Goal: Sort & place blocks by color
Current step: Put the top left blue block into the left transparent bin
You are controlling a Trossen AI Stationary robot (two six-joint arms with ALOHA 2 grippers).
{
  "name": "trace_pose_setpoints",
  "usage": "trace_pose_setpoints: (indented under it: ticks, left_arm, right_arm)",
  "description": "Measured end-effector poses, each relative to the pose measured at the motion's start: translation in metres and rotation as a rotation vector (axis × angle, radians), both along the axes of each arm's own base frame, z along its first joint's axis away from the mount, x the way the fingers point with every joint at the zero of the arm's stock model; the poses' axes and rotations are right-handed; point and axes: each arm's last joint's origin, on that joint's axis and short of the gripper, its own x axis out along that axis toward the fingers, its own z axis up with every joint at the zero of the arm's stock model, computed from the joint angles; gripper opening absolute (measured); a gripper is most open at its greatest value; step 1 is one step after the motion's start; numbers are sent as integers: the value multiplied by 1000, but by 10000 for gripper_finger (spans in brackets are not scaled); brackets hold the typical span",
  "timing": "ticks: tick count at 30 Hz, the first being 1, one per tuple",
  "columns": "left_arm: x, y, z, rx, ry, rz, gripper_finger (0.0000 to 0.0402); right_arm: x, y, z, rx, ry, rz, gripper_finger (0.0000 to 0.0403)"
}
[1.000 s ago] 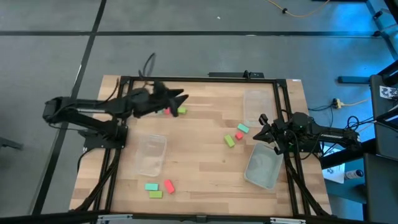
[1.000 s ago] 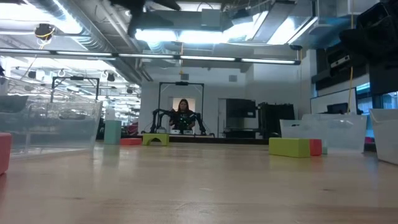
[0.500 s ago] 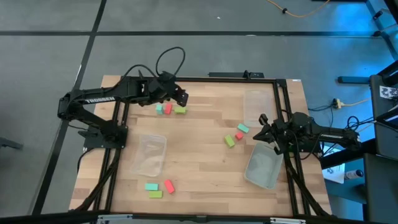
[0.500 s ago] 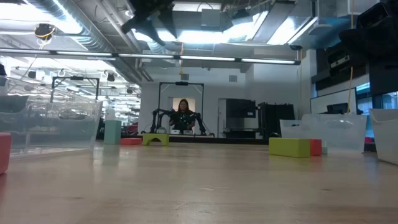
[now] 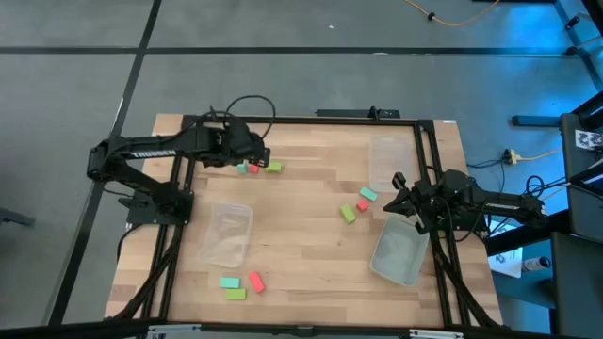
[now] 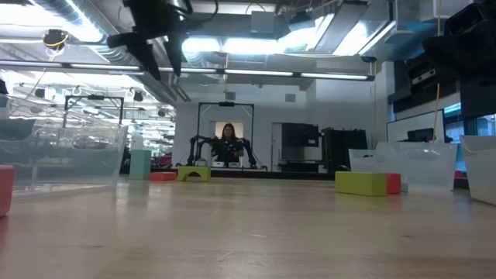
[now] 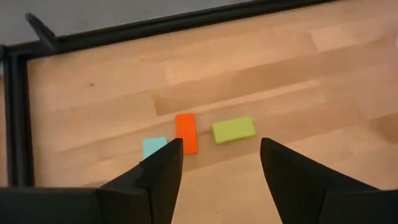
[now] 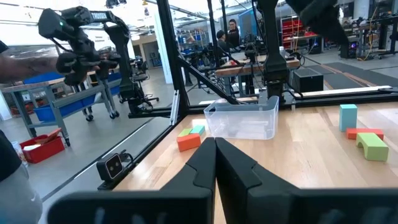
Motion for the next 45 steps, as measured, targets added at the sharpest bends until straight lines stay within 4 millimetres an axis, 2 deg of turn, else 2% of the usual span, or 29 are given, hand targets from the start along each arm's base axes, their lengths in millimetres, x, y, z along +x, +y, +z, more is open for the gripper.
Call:
trace_pose_setpoints:
  ticks: [5, 13, 25, 35, 45]
  left_arm:
    - [2, 3, -26, -33, -35, 54, 208]
    - [-10, 17, -61, -71, 57, 113, 211]
    - [-21, 32, -93, -106, 116, 73, 212]
    - [-28, 40, -105, -141, 129, 73, 212]
    - [-28, 40, -122, -151, 67, 68, 212]
  right_arm:
    - [0, 0, 0, 0, 0, 1, 14]
    - [0, 0, 0, 0, 0, 0, 14]
    - [0, 0, 0, 0, 0, 0, 14]
    - [0, 0, 0, 0, 0, 0, 14]
    - [0, 0, 0, 0, 0, 1, 14]
